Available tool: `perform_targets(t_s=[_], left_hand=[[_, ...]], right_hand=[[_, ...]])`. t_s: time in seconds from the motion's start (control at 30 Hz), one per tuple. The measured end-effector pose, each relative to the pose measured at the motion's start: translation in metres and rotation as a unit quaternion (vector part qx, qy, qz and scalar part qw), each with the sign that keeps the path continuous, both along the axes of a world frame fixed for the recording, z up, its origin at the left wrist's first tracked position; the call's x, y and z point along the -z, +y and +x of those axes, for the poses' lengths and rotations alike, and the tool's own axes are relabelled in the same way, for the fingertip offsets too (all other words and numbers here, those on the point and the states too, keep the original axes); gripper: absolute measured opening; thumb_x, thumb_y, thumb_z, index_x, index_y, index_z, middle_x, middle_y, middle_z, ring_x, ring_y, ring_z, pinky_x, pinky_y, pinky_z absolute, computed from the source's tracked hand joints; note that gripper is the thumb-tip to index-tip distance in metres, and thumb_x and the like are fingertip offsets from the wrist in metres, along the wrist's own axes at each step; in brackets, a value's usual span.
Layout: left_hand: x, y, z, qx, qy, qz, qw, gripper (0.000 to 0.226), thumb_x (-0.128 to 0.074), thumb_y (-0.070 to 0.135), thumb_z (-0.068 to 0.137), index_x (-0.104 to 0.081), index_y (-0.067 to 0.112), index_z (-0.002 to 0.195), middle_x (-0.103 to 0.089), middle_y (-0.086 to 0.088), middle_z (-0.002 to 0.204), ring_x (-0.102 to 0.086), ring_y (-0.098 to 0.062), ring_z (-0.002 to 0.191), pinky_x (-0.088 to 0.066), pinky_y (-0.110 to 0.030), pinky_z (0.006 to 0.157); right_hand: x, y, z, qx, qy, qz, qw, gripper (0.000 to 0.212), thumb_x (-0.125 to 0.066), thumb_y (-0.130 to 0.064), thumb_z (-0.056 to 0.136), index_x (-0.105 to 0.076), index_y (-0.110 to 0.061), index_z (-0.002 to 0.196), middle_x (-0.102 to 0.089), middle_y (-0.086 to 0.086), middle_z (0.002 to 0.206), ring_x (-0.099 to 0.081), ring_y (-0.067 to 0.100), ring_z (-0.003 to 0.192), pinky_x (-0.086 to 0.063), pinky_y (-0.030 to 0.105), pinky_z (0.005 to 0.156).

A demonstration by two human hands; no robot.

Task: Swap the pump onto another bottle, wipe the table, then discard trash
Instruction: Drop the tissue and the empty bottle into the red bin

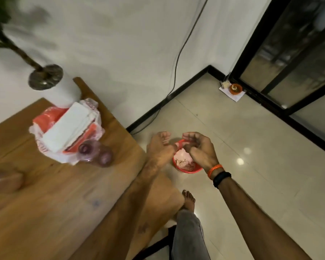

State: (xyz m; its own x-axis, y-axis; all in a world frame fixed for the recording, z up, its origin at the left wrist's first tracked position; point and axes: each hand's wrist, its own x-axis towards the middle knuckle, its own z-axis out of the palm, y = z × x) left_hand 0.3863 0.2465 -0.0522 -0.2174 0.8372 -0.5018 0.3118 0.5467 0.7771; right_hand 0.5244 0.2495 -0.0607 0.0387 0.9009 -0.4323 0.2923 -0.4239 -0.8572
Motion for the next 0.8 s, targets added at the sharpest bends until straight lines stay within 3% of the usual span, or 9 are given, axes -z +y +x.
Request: perform_targets(t_s=[0.07, 0.13, 0.23, 0.33, 0.43, 0.53, 0.63, 0.73, 0.8], left_hand=[[-0.026, -0.021, -0.023, -0.031, 0.001, 0.026, 0.999, 0.052, -0.078, 0.017, 0.077, -0.058, 0.010, 0.124, -0.064, 0.001, 0.117, -0.062, -0.014, 0.103, -0.048, -0.014, 0.082], [-0.047, -0.042, -0.047, -0.075, -0.012, 0.035, 0.997, 0.045, -0.076, 0.012, 0.079, -0.059, 0.008, 0.120, -0.064, -0.003, 0.114, -0.062, -0.019, 0.103, -0.051, -0.024, 0.091], [-0.069, -0.073, -0.082, -0.080, -0.029, 0.046, 0.995, 0.024, -0.067, 0.005, 0.086, -0.061, 0.014, 0.108, -0.057, 0.006, 0.096, -0.053, -0.014, 0.099, -0.047, -0.014, 0.083], [-0.080, -0.104, -0.109, -0.056, 0.009, 0.028, 0.998, 0.041, -0.070, 0.012, 0.084, -0.059, 0.007, 0.123, -0.057, 0.004, 0.107, -0.054, -0.012, 0.101, -0.048, -0.030, 0.094], [-0.084, -0.123, -0.132, -0.130, 0.018, 0.001, 0.991, 0.023, -0.072, 0.013, 0.080, -0.067, 0.009, 0.102, -0.069, -0.003, 0.098, -0.065, -0.020, 0.093, -0.055, -0.040, 0.086], [-0.088, -0.131, -0.150, -0.217, 0.010, 0.009, 0.976, 0.013, -0.073, 0.011, 0.076, -0.066, 0.008, 0.086, -0.072, -0.012, 0.096, -0.067, -0.027, 0.092, -0.057, -0.038, 0.075], [-0.093, -0.128, -0.166, -0.262, -0.009, 0.022, 0.965, 0.033, -0.076, 0.015, 0.076, -0.064, 0.013, 0.107, -0.069, -0.006, 0.108, -0.064, -0.023, 0.099, -0.057, -0.043, 0.086], [-0.100, -0.121, -0.174, -0.256, -0.044, 0.023, 0.965, 0.060, -0.075, 0.011, 0.078, -0.051, 0.014, 0.132, -0.059, -0.004, 0.129, -0.057, -0.020, 0.112, -0.053, -0.044, 0.095], [-0.105, -0.118, -0.175, -0.227, -0.064, 0.034, 0.971, 0.064, -0.076, 0.011, 0.078, -0.048, 0.013, 0.136, -0.056, -0.004, 0.136, -0.054, -0.020, 0.115, -0.051, -0.044, 0.098]], right_hand=[[-0.028, -0.012, -0.023, -0.028, -0.001, 0.025, 0.999, 0.031, -0.061, 0.007, 0.085, -0.065, -0.008, 0.112, -0.069, 0.005, 0.116, -0.067, 0.012, 0.097, -0.051, 0.029, 0.098], [-0.050, -0.024, -0.047, -0.054, 0.001, 0.040, 0.998, 0.031, -0.062, 0.006, 0.085, -0.065, -0.008, 0.112, -0.069, 0.005, 0.116, -0.067, 0.014, 0.098, -0.051, 0.026, 0.096], [-0.072, -0.044, -0.079, -0.086, -0.001, 0.051, 0.995, 0.030, -0.064, 0.002, 0.085, -0.066, -0.008, 0.113, -0.070, 0.004, 0.114, -0.067, 0.018, 0.101, -0.052, 0.028, 0.096], [-0.082, -0.058, -0.108, -0.117, -0.015, 0.046, 0.992, 0.031, -0.065, 0.000, 0.085, -0.066, -0.010, 0.114, -0.071, 0.002, 0.111, -0.068, 0.016, 0.102, -0.053, 0.029, 0.096], [-0.085, -0.063, -0.137, -0.127, 0.000, 0.014, 0.992, 0.030, -0.059, 0.008, 0.086, -0.064, -0.001, 0.114, -0.068, 0.005, 0.108, -0.064, 0.020, 0.100, -0.054, 0.028, 0.094], [-0.082, -0.063, -0.159, -0.134, 0.001, -0.005, 0.991, 0.033, -0.058, 0.010, 0.086, -0.061, -0.002, 0.116, -0.063, 0.006, 0.113, -0.061, 0.017, 0.099, -0.055, 0.016, 0.082], [-0.083, -0.060, -0.176, -0.165, -0.007, -0.001, 0.986, 0.046, -0.066, 0.002, 0.084, -0.056, -0.014, 0.126, -0.059, 0.002, 0.129, -0.060, 0.012, 0.105, -0.051, 0.012, 0.085], [-0.083, -0.056, -0.189, -0.196, -0.033, -0.011, 0.980, 0.063, -0.070, -0.004, 0.079, -0.049, -0.017, 0.137, -0.058, 0.001, 0.133, -0.056, 0.014, 0.118, -0.045, 0.033, 0.107], [-0.083, -0.054, -0.194, -0.208, -0.044, -0.014, 0.977, 0.070, -0.073, -0.007, 0.075, -0.048, -0.020, 0.139, -0.058, 0.001, 0.134, -0.054, 0.018, 0.123, -0.043, 0.040, 0.109]])
